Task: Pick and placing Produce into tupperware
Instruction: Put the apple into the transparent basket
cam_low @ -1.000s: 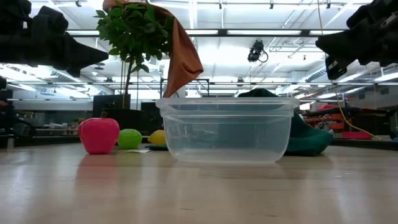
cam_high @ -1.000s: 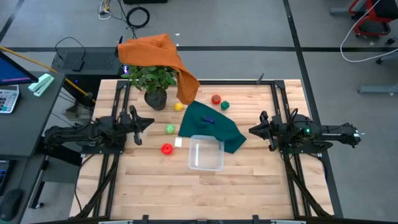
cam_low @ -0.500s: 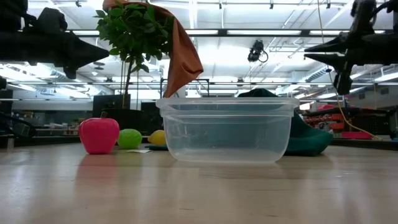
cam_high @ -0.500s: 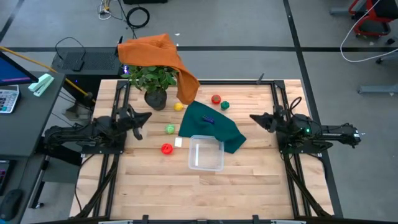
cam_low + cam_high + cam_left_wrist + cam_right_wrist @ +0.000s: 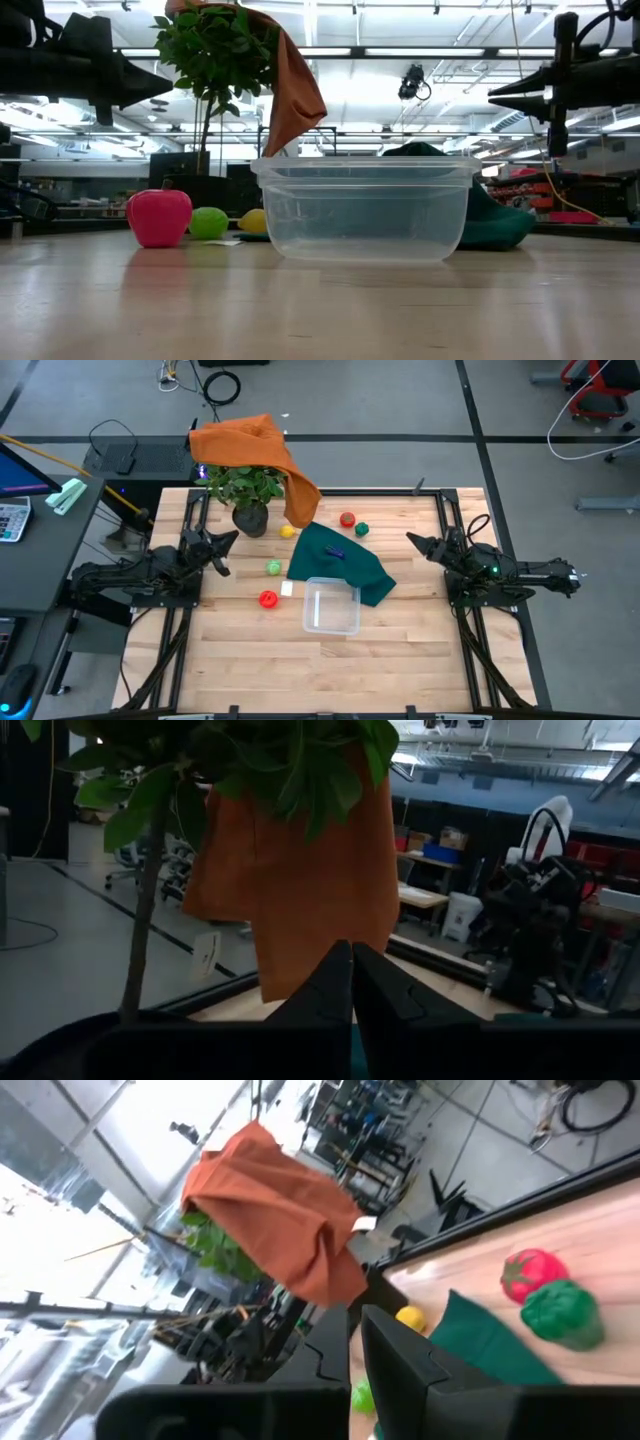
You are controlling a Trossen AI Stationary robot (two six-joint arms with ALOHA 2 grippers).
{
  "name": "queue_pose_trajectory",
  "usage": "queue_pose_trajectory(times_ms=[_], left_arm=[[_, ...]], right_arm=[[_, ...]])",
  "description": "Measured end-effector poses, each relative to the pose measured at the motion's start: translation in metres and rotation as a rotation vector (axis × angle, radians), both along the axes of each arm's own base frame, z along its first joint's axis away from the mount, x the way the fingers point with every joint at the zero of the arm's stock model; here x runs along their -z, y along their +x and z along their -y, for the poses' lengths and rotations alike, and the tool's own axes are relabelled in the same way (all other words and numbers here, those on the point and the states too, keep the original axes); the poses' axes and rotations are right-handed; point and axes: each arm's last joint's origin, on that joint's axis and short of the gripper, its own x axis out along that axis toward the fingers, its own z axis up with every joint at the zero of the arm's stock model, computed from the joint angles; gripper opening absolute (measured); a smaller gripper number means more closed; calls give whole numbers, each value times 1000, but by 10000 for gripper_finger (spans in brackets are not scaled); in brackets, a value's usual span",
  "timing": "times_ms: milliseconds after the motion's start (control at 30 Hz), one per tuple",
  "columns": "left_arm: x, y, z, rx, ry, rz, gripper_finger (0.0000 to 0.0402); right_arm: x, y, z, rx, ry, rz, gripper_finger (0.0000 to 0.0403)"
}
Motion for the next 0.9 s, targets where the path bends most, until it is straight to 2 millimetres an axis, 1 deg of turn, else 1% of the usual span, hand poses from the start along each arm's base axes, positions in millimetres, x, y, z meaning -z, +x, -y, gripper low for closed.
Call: queue_pose_trajectory(times_ms=[333, 500, 733, 900], left_arm=[[-2, -1, -2, -48, 12, 9, 12], [0, -1, -2, -45, -1, -1, 17], [8, 0, -2, -35, -143, 13, 40], [10, 0, -2, -18, -256, 83, 60]], right_arm=[[1, -2, 2, 101, 14, -2, 0], [0, -2, 3, 111, 45, 20, 0], [0, -2, 3, 110, 57, 29, 0], [0, -2, 3, 106, 79, 45, 0]])
